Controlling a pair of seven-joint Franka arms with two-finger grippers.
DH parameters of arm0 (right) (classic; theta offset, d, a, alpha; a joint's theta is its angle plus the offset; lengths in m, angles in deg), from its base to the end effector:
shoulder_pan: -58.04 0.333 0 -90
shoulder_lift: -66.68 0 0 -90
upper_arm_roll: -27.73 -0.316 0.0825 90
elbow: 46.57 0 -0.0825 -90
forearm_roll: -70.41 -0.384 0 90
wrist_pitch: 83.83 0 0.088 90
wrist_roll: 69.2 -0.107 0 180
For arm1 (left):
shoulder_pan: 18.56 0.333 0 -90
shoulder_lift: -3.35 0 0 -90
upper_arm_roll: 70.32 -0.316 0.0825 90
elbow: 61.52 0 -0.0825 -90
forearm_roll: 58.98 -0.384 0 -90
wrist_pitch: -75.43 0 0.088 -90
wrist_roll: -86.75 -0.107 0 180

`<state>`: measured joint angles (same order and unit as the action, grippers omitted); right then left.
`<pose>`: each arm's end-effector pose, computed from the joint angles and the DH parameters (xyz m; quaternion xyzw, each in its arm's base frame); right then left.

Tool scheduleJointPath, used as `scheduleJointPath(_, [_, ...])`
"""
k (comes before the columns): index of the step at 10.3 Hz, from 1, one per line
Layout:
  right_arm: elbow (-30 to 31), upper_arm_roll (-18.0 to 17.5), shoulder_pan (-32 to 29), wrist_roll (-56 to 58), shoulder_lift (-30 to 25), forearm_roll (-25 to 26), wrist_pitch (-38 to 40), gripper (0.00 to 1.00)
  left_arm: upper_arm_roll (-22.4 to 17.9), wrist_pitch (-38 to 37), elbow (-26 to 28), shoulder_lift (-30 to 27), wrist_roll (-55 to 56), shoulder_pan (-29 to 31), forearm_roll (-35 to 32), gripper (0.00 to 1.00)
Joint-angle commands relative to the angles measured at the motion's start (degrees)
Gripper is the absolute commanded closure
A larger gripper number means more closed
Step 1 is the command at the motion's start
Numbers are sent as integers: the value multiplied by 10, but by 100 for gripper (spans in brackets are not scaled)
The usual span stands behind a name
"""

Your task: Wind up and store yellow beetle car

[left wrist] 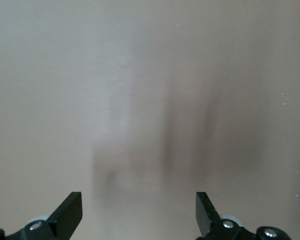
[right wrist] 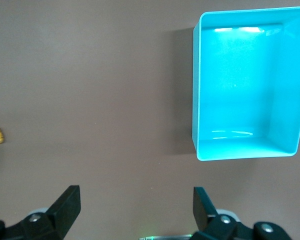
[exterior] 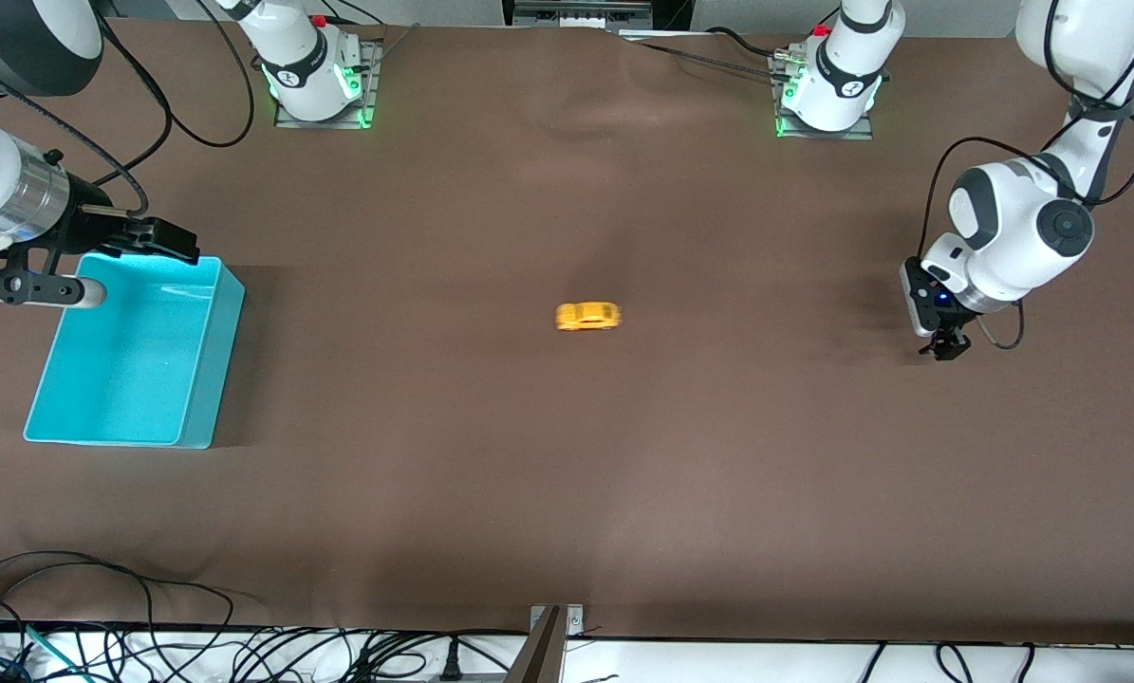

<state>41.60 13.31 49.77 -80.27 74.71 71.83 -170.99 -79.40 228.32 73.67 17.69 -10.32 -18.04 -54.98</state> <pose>0.5835 0.0508 0.5578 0.9962 -0.0423 -0.0765 0.0065 0.5106 0.0900 0.2296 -0.7409 0.6708 -0.0167 0.0267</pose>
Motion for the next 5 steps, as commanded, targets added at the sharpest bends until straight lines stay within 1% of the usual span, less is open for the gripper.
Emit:
scheduleJointPath(1, [-9, -4, -6, 8, 4, -1, 1, 0, -3, -42, 13, -113, 0, -6, 15, 0])
scheduleJointPath(2, [-9, -3, -6, 8, 4, -1, 2, 0, -2, -70, 9, -164, 0, -7, 20, 0])
scheduleJointPath(3, [-9, -3, -5, 7, 4, -1, 2, 0, -2, -113, -9, -204, 5, -9, 21, 0])
scheduleJointPath(4, [-9, -4, -5, 6, 4, 0, 2, 0, -1, -170, -42, -228, 22, -15, 21, 0])
scheduleJointPath(5, [-8, -3, -5, 5, 4, 0, 2, 0, -1, -257, -110, -231, 55, -27, 19, 0])
